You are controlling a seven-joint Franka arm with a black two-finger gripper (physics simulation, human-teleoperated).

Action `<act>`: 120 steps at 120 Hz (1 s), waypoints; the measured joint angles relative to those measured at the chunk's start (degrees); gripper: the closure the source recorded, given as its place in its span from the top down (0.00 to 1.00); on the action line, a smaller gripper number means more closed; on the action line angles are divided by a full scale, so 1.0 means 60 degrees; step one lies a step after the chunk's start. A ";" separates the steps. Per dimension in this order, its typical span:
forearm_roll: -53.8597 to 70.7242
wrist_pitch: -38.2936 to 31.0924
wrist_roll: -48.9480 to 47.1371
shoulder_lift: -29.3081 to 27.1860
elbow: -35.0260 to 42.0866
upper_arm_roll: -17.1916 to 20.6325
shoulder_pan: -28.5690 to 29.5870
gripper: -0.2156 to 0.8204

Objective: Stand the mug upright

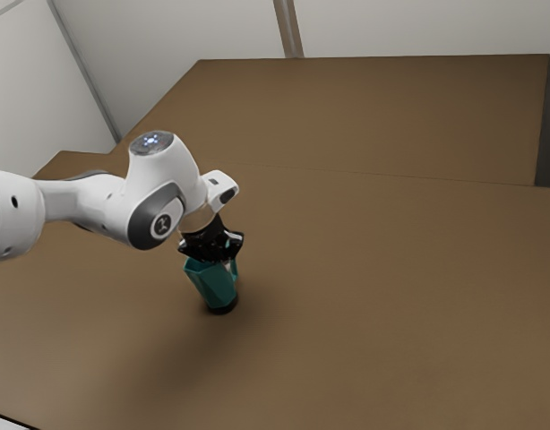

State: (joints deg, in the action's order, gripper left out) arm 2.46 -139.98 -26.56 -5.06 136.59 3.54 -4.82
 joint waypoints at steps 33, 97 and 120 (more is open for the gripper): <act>0.0029 -0.0274 -0.0682 0.0160 -0.0032 0.0011 0.0008 0.26; 0.0059 0.1551 -0.0956 -0.0612 -0.2037 0.0342 -0.0020 0.75; 0.0566 0.3459 -0.0158 -0.0157 -0.4362 0.0185 0.0011 0.77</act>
State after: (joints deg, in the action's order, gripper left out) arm 5.86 -119.23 -27.51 -6.00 110.42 4.64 -4.75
